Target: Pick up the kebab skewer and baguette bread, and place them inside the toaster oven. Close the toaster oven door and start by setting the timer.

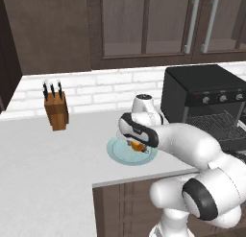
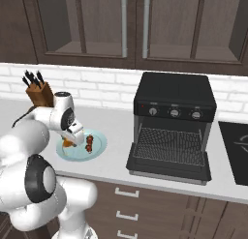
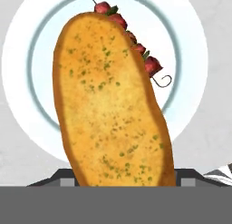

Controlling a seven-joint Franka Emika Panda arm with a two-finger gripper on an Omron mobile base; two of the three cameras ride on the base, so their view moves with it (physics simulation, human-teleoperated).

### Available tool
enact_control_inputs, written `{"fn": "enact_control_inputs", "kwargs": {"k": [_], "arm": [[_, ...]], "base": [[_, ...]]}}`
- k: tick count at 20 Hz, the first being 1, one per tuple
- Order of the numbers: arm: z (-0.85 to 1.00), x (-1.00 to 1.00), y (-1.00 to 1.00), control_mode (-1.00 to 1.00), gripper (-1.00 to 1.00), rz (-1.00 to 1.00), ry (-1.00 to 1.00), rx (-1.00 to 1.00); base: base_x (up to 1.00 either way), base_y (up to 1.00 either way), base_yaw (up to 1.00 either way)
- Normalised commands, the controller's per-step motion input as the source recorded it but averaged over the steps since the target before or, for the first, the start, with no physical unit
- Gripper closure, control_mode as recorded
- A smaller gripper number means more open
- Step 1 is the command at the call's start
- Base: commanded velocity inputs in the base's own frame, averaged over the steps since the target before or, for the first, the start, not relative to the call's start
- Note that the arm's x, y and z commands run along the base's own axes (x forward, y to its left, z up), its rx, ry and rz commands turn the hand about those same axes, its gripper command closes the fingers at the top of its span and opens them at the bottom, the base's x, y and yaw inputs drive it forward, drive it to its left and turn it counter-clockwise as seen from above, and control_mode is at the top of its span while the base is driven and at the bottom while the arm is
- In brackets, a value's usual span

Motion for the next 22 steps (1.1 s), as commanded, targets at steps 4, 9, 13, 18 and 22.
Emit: {"fn": "enact_control_inputs", "kwargs": {"k": [4,9,13,18,22], "arm": [[0.96,-0.93,-1.0,-1.0,1.0,0.19,0.0,0.0],[0.57,-0.5,-1.0,-1.0,1.0,0.2,0.0,0.0],[0.21,-0.12,-1.0,-1.0,1.0,0.15,0.0,0.0],[0.08,0.23,-1.0,-1.0,1.0,0.09,0.01,0.0],[0.02,0.35,-1.0,-1.0,1.0,0.11,0.01,0.0]], "base": [[0.0,0.0,0.0],[0.0,0.0,0.0],[0.0,0.0,0.0],[0.0,0.0,0.0],[0.0,0.0,0.0]]}}
